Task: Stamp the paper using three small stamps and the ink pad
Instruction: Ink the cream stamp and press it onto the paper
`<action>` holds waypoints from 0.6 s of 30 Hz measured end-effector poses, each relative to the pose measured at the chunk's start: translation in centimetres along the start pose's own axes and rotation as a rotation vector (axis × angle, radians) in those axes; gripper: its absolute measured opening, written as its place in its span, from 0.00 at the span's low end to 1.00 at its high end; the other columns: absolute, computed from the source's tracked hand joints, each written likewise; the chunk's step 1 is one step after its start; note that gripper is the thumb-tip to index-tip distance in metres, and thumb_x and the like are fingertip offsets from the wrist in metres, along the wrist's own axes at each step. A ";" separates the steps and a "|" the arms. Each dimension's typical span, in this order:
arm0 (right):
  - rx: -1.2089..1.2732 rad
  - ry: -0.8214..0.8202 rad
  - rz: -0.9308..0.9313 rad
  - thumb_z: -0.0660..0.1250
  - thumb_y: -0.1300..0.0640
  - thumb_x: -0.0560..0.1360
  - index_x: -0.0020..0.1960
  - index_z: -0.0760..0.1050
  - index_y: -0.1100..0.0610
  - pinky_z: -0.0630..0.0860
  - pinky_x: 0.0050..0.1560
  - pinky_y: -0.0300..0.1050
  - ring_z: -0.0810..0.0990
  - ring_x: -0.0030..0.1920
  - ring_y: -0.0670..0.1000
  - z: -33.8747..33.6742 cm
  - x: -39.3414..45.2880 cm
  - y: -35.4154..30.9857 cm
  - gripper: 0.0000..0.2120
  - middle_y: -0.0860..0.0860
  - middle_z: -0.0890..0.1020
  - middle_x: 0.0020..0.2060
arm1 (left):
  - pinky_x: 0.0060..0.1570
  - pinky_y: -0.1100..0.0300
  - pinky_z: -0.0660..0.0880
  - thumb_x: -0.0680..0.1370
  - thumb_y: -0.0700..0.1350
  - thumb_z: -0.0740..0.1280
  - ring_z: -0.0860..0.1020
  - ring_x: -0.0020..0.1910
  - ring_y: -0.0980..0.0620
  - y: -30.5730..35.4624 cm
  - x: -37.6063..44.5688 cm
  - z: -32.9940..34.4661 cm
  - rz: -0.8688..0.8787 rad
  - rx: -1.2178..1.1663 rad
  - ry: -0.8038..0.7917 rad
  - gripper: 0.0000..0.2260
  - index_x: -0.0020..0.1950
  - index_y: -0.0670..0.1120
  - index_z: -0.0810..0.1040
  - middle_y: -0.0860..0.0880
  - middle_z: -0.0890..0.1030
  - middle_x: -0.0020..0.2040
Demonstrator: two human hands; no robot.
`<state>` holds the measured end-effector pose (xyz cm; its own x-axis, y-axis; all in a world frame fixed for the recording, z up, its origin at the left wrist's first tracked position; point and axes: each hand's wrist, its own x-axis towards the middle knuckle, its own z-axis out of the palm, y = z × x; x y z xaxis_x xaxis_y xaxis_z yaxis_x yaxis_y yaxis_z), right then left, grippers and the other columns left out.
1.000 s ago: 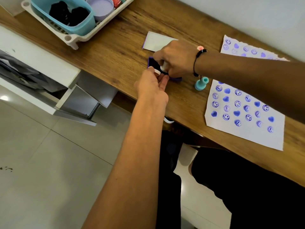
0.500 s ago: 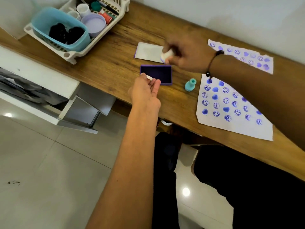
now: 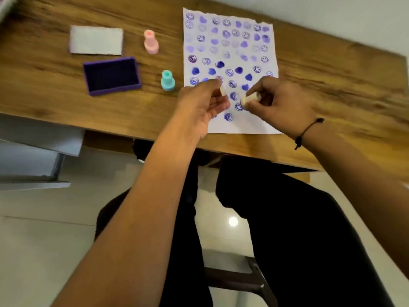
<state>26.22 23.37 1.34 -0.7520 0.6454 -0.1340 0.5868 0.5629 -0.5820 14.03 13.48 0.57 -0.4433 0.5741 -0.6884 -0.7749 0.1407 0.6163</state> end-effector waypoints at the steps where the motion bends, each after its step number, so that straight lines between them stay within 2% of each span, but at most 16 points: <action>1: -0.009 0.005 -0.004 0.67 0.58 0.72 0.48 0.78 0.61 0.65 0.31 0.26 0.71 0.30 0.38 0.3 -0.3 0.5 0.07 0.46 0.77 0.33 | 0.32 0.63 0.79 0.76 0.39 0.64 0.76 0.35 0.49 -0.5 0.3 0.3 -0.002 0.038 0.021 0.05 0.42 0.39 0.73 0.43 0.75 0.36; 3: -0.031 -0.002 -0.034 0.67 0.58 0.72 0.47 0.79 0.61 0.63 0.30 0.26 0.69 0.30 0.41 1.0 -0.8 1.1 0.07 0.50 0.77 0.36 | 0.33 0.62 0.79 0.76 0.40 0.65 0.76 0.35 0.50 -1.3 0.8 0.6 0.001 0.103 0.067 0.04 0.45 0.39 0.73 0.44 0.75 0.36; 5: -0.076 -0.009 -0.061 0.67 0.58 0.72 0.48 0.79 0.61 0.61 0.32 0.27 0.70 0.33 0.46 1.6 -1.1 1.6 0.08 0.51 0.77 0.37 | 0.35 0.62 0.78 0.76 0.40 0.65 0.76 0.33 0.50 -1.7 1.2 0.6 0.003 0.157 0.087 0.04 0.42 0.41 0.73 0.45 0.75 0.35; 8: -0.104 0.018 -0.094 0.66 0.59 0.73 0.48 0.79 0.62 0.63 0.34 0.36 0.72 0.38 0.48 2.1 -1.2 1.9 0.08 0.57 0.83 0.40 | 0.35 0.62 0.78 0.75 0.41 0.65 0.76 0.31 0.50 -1.9 1.5 0.6 0.003 0.230 0.100 0.05 0.40 0.41 0.73 0.44 0.76 0.34; 10: -0.112 0.036 -0.107 0.65 0.59 0.73 0.48 0.79 0.63 0.63 0.37 0.36 0.74 0.38 0.50 2.2 -1.2 2.0 0.09 0.59 0.84 0.42 | 0.34 0.62 0.78 0.75 0.41 0.65 0.76 0.31 0.50 -1.8 1.5 0.7 0.000 0.246 0.106 0.05 0.46 0.39 0.74 0.44 0.76 0.35; 13: -0.116 0.060 -0.108 0.65 0.59 0.74 0.48 0.79 0.63 0.64 0.39 0.37 0.73 0.38 0.50 2.4 -1.1 2.1 0.09 0.59 0.84 0.41 | 0.34 0.63 0.78 0.75 0.42 0.65 0.77 0.31 0.50 -1.7 1.5 0.6 -0.005 0.240 0.103 0.11 0.54 0.37 0.73 0.44 0.77 0.35; 15: -0.111 0.074 -0.103 0.65 0.58 0.74 0.48 0.79 0.62 0.66 0.40 0.39 0.72 0.38 0.49 2.5 -1.1 2.1 0.09 0.59 0.84 0.41 | 0.34 0.62 0.79 0.75 0.42 0.66 0.77 0.31 0.50 -1.7 1.5 0.6 -0.009 0.233 0.100 0.15 0.59 0.36 0.73 0.43 0.77 0.36; 18: -0.130 0.085 -0.117 0.65 0.58 0.73 0.47 0.78 0.63 0.71 0.44 0.46 0.77 0.39 0.55 2.7 -1.0 2.1 0.09 0.59 0.83 0.41 | 0.34 0.62 0.79 0.75 0.42 0.66 0.78 0.32 0.50 -1.7 1.5 0.5 -0.008 0.225 0.094 0.18 0.62 0.35 0.72 0.43 0.78 0.36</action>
<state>27.37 22.51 -1.89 -0.7922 0.6102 0.0000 0.5353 0.6949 -0.4802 14.91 14.52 -1.33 -0.4856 0.4965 -0.7195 -0.6630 0.3274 0.6733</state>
